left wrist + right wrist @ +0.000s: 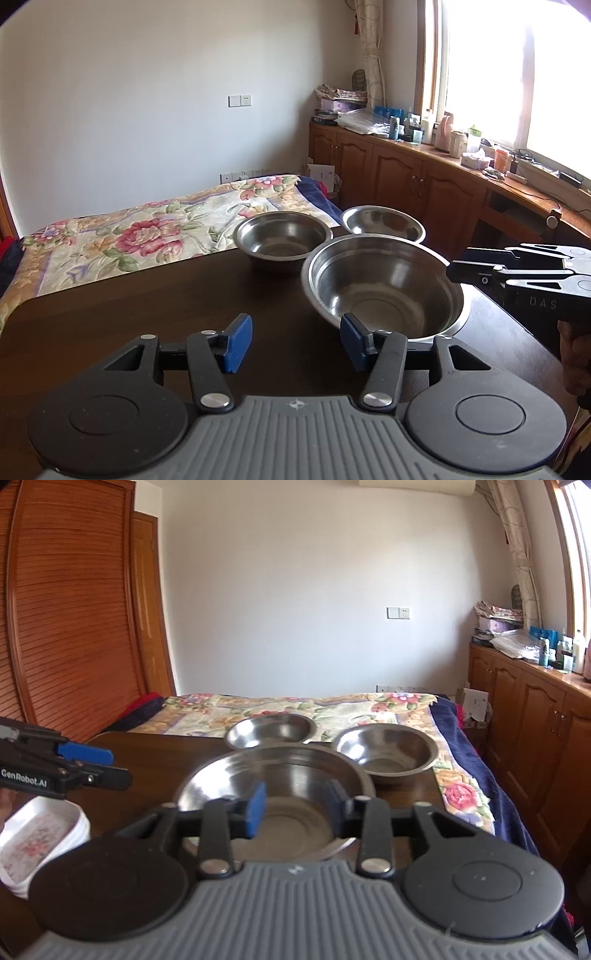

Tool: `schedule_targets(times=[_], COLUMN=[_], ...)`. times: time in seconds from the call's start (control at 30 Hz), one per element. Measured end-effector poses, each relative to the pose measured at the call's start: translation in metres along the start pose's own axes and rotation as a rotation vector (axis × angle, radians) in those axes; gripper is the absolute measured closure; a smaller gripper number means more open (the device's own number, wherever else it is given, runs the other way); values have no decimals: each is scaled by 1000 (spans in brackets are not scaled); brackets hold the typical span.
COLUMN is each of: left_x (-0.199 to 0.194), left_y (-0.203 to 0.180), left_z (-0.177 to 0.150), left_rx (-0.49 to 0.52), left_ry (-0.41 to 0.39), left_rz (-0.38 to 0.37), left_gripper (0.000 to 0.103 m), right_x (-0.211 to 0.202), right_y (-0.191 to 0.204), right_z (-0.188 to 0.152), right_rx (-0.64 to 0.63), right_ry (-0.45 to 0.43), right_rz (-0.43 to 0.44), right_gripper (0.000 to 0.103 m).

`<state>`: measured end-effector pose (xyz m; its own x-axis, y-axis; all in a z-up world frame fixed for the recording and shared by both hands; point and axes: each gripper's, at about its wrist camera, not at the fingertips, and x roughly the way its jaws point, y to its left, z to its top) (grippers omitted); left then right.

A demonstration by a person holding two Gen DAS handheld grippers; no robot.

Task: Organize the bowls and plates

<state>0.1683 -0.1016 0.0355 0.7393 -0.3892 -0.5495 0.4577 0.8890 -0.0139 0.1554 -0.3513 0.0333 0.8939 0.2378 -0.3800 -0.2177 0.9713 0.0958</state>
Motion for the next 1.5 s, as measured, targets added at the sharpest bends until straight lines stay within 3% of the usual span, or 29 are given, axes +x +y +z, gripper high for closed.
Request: schedule_targets(times=[0.13,0.5,0.63,1.27,1.4,1.5], left_x=[15,52,64,83,82,80], left_y=[-8,-19,-20,-17,-17,-18], left_z=[3,10,12,11,10,10], left_rx=[11,11,-1,-25,-32,-33], left_ry=[16,64,82,122,124,125], left_rz=[-12,-41,-41,-36,-46,-42], left_gripper=[47,47,52,60,69,69], right_x=[7,25,32,50,50,48], right_y=[-15,-41,-45,-47,-45,-44], right_z=[-2,-4,-4,-6,-5,-6], right_rx=[20,41,47,112,123,122], right_ry=[16,58,70,123,124,126], right_rz=[-14,-23,-10,41,52,38], right_gripper=[58,58,58,58,66,72])
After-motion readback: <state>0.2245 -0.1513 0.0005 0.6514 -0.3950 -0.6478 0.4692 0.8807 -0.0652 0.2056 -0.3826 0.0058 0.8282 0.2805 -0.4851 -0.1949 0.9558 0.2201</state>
